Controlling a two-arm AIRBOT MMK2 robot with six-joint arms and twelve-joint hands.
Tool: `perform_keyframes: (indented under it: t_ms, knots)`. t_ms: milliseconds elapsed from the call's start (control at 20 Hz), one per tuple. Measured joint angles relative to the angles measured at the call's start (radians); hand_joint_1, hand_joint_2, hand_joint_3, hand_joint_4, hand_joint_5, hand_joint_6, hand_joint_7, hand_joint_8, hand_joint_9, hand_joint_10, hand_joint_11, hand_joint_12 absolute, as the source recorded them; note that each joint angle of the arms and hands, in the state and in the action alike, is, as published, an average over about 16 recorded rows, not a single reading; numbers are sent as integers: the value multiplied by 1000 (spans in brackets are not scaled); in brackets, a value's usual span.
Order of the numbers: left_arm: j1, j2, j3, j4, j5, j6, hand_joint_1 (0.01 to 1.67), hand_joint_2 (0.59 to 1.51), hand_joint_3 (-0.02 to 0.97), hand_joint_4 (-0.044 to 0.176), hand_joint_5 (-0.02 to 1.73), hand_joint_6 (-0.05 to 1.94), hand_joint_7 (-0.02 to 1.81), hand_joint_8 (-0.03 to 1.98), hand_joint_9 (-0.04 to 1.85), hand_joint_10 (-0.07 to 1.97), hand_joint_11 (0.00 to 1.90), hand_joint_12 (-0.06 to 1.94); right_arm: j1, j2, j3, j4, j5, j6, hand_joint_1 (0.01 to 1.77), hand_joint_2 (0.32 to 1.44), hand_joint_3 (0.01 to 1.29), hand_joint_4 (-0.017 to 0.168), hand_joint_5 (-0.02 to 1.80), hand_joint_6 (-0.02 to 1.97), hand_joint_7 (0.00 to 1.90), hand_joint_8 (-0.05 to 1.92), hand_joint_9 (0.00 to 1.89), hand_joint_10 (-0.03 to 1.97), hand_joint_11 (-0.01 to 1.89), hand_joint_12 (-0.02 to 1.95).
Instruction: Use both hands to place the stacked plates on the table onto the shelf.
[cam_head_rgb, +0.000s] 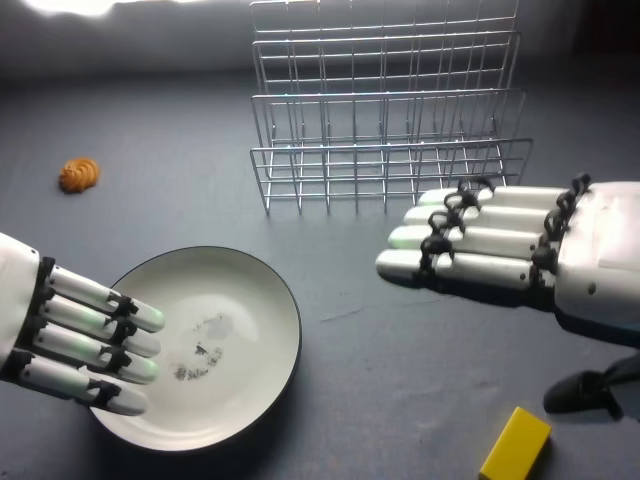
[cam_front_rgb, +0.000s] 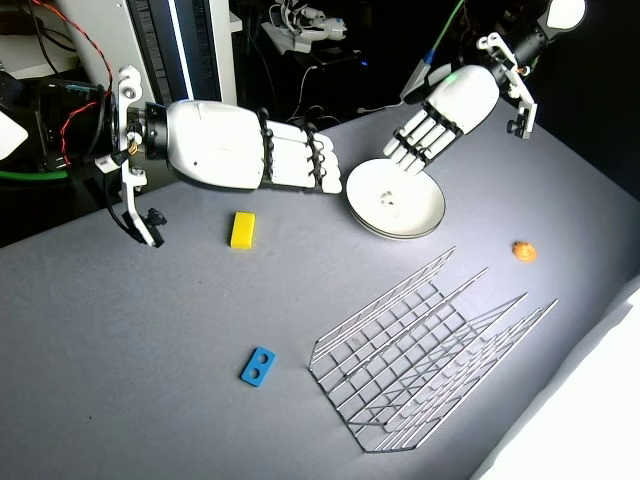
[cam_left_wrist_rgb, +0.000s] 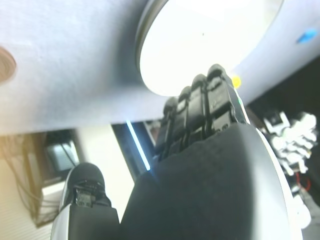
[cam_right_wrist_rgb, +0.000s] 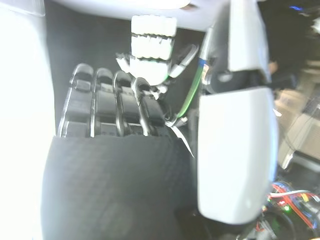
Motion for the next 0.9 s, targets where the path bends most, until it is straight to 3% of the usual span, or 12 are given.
perform_keyframes:
  t_ms: [250, 600, 900]
  knots:
    - [26, -5, -9, -12, 64, 9, 21, 1092, 13, 1, 21, 8, 18, -3, 21, 6, 16, -12, 11, -15, 17, 13, -8, 0, 1235, 920, 18, 0, 16, 20, 13, 13, 13, 4, 21, -6]
    - [55, -5, -15, -40, 163, 9, 20, 1093, 13, 1, 21, 8, 17, -2, 21, 6, 16, -14, 20, -37, 39, 25, -7, -8, 1247, 947, 19, -1, 16, 20, 13, 13, 13, 4, 21, -5]
    - [78, -4, -9, -69, 213, 10, 19, 1098, 13, 1, 21, 7, 17, -2, 20, 6, 16, -18, 23, -60, 59, 38, -10, -22, 1233, 959, 19, -1, 17, 20, 13, 13, 12, 5, 21, -5]
